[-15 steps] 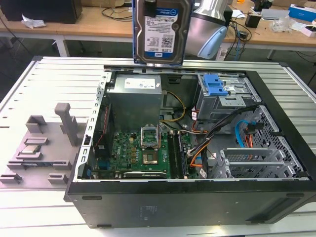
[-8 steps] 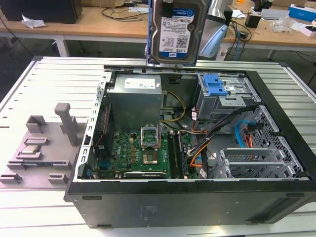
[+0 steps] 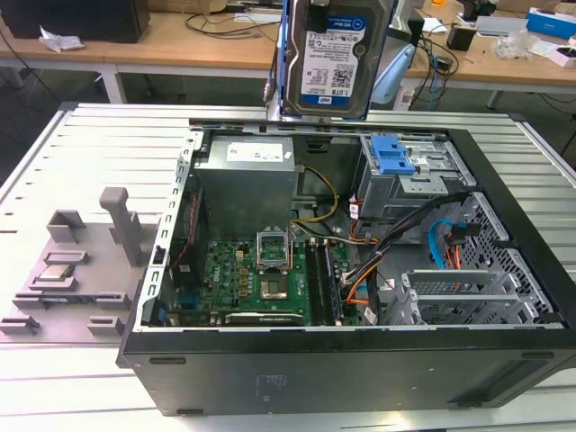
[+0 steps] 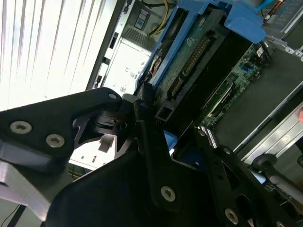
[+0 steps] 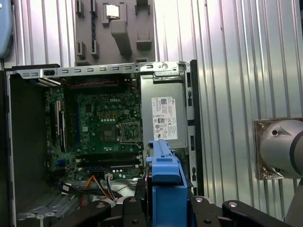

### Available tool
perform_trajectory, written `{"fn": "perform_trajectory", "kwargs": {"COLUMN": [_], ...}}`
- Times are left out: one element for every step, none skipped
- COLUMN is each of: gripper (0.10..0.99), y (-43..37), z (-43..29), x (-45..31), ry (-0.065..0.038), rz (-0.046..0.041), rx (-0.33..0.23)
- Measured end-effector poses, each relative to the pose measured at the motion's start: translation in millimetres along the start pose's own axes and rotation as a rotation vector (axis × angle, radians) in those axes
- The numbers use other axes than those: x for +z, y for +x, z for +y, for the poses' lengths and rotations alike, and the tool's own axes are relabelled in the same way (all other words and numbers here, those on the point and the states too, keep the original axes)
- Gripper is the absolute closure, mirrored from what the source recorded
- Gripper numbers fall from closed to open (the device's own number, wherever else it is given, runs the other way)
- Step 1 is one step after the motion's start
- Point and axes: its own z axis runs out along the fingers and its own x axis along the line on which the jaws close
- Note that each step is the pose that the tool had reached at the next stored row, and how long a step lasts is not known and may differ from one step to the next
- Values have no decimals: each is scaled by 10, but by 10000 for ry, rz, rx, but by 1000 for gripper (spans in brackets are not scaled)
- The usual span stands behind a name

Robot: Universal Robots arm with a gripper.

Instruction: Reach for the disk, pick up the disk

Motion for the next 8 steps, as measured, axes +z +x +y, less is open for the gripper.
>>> {"fn": "perform_trajectory", "kwargs": {"gripper": [718,718,718,718,718,718,718,718], "y": [2,7,16,26,42,52,61,73], "z": [-1,-2,-2,-2,-4,-4,-5,-6], "x": [1,0,0,0,0,0,0,0], "ry": [1,0,0,0,0,0,1,0], "rz": [-1,0,1,0,1,0,0,0], "rx": [-1,-3,-2,0,0,0,0,0]}}
